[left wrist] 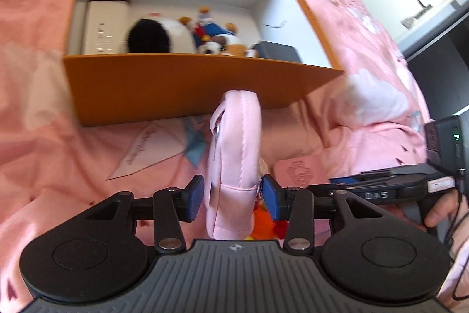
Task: Organize objects
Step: 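Lift the pink pouch with the left gripper while the right grasps the pink card holder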
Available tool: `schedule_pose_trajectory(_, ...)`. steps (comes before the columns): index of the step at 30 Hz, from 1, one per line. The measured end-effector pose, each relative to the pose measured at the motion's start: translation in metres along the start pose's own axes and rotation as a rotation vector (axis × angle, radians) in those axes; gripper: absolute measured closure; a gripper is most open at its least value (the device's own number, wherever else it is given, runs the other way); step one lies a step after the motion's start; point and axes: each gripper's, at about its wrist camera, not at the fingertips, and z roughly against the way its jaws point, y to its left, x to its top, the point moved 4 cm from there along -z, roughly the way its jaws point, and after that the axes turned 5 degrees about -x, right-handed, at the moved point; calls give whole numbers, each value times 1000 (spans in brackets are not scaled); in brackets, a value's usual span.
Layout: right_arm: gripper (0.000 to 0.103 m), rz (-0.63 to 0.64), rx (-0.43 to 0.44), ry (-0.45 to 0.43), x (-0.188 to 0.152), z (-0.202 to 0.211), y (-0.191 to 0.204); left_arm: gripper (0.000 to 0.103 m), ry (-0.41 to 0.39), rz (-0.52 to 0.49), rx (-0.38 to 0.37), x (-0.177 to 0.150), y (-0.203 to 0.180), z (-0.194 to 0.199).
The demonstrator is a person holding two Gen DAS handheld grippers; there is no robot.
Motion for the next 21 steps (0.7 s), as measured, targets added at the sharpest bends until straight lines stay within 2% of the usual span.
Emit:
schedule_pose_trajectory(3,67,-5,-3,-15,1,6,3,46,-15,-14,87,-2,2,3)
schedule_pose_trajectory(5,70,-10,0,-24,2,9,3,46,12,-22,178,-5,4,-3)
schedule_pose_trajectory(6,70,-12,-1,-25,3,10,3,44,19,-23,196,-7,5,-5)
schedule_pose_trajectory(10,71,-1,-15,-32,3,11,6,43,27,14,230,-11,16,-7)
schedule_pose_trajectory(14,73,4,-18,-45,3,11,6,43,18,74,222,-11,27,-6)
schedule_pose_trajectory(17,78,5,-4,-67,4,18,9,57,14,117,215,-12,34,-4)
schedule_pose_trajectory(18,80,12,1,-76,3,21,10,67,12,130,215,-13,36,-3)
schedule_pose_trajectory(21,82,38,3,-98,1,30,17,76,5,152,200,-14,39,0)
